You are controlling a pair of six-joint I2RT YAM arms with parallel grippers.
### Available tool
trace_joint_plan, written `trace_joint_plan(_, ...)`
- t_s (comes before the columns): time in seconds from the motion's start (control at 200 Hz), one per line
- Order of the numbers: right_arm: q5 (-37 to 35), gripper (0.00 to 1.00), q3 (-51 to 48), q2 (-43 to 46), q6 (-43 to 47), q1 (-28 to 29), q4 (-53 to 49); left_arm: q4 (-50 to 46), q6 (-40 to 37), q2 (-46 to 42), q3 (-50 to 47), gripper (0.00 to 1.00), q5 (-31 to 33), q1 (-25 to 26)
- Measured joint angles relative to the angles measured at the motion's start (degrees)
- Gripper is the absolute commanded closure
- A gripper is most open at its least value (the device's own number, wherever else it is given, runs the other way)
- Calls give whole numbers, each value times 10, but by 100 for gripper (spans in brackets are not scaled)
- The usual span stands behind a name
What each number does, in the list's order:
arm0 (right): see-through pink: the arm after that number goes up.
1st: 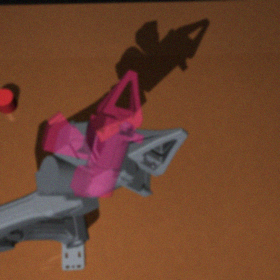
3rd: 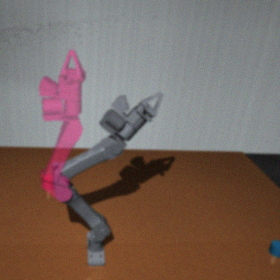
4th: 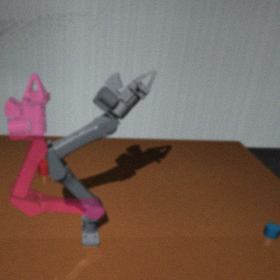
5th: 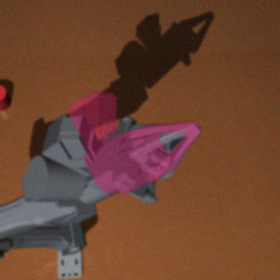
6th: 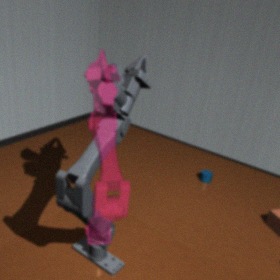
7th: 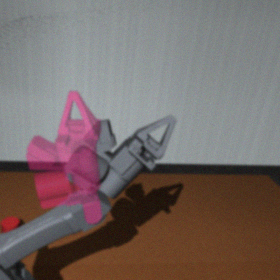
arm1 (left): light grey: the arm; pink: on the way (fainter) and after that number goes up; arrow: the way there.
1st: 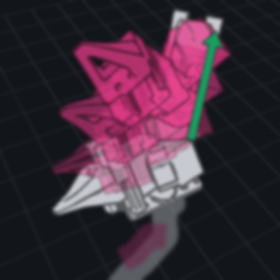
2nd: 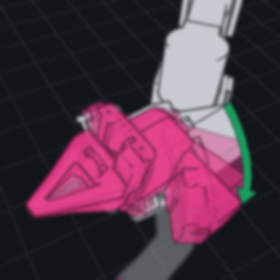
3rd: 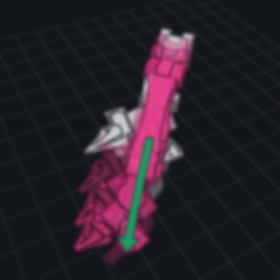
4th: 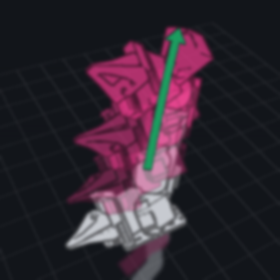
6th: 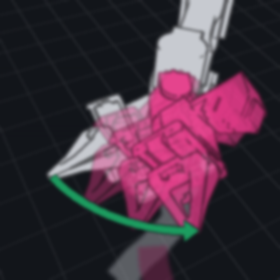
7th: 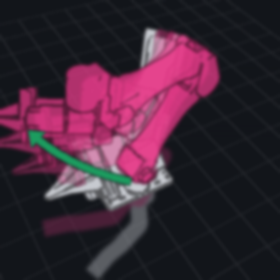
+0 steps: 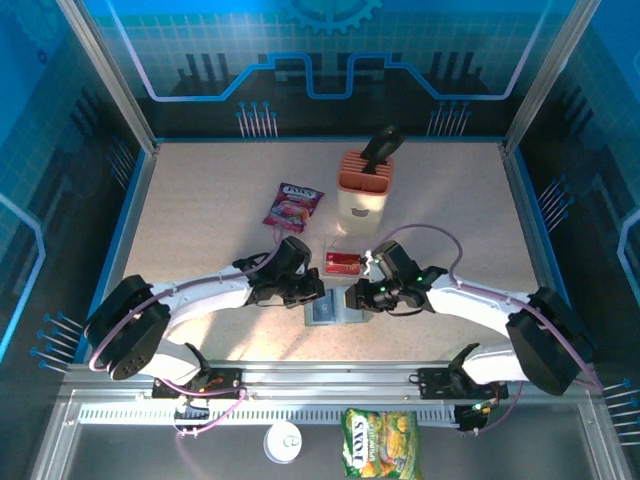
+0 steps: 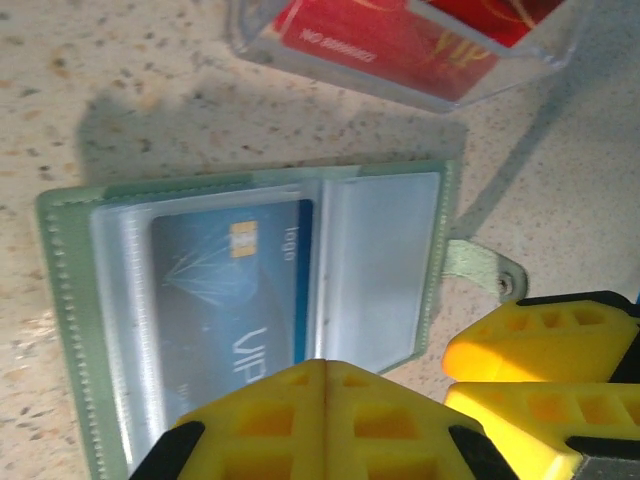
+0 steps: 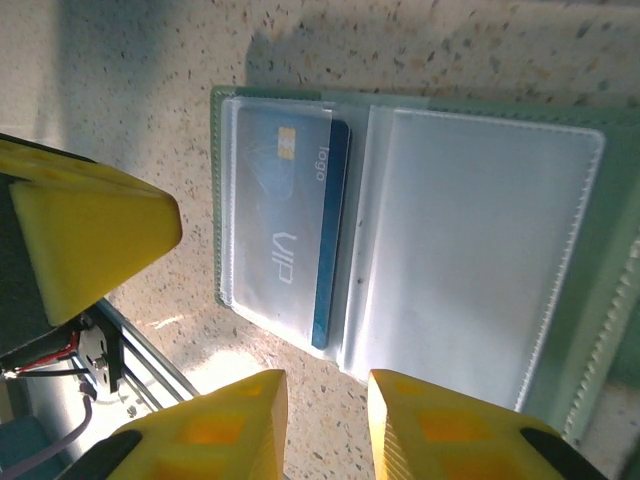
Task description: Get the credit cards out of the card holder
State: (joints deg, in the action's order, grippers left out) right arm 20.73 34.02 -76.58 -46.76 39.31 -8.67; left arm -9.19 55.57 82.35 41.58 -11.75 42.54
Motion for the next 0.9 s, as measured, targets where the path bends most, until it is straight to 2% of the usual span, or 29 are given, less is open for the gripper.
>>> trace_joint_plan(0.385, 10, 73, 11, -32, -4, 12, 23, 19, 26, -26, -60, 100, 4, -7)
trace_joint_plan(0.9, 12, 73, 14, -58, -11, 12, 62, 52, 30, -49, -88, 100, 4, -17)
